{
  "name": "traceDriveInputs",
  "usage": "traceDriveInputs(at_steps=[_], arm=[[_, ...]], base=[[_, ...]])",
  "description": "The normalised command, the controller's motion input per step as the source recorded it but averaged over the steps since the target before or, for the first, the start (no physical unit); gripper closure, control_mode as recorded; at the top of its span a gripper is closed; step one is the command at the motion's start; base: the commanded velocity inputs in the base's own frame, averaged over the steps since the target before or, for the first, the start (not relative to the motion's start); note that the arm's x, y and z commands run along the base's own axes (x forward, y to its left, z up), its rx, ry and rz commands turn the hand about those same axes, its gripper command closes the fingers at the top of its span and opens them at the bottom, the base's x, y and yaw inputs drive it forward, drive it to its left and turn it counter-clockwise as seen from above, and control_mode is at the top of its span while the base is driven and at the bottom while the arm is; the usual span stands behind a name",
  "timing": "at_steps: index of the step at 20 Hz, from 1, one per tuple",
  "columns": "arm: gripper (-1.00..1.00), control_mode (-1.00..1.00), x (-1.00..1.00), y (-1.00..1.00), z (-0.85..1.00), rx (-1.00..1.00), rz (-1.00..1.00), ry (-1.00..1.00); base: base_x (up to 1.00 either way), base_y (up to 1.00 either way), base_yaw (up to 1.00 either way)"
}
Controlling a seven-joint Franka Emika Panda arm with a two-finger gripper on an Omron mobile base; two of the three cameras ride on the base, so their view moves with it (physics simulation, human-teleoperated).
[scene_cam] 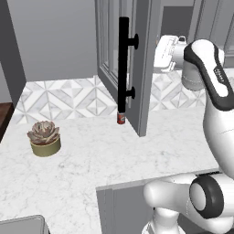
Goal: Put the shaker and condiment bottle from the counter next to their counterparts in the cabinet.
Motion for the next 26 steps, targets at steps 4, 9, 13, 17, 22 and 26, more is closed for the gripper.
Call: traceDriveInputs(at_steps=[4,9,13,17,22,26], arm=[[1.00,-1.00,0.11,0.00,-0.06,0.00,-0.24,0.13],[1.00,-1.00,0.00,0.00,-0.26,0.01,-0.25,0.01],[1.00,-1.00,0.01,-0.01,-0.28,0.10,-0.28,0.04],[1.00,-1.00,0.13,-0.02,-0.06,0.16,-0.27,0.14],[1.00,-1.00,0.26,-0.07,-0.04,0.11,-0.24,0.12],[1.00,-1.00,0.41,-0.21,-0.08,0.02,-0.19,0.06]], base=[[0.00,0.00,0.00],[0.00,0.00,0.00],[0.00,0.00,0.00],[0.00,0.00,0.00],[0.00,0.00,0.00],[0.00,0.00,0.00]])
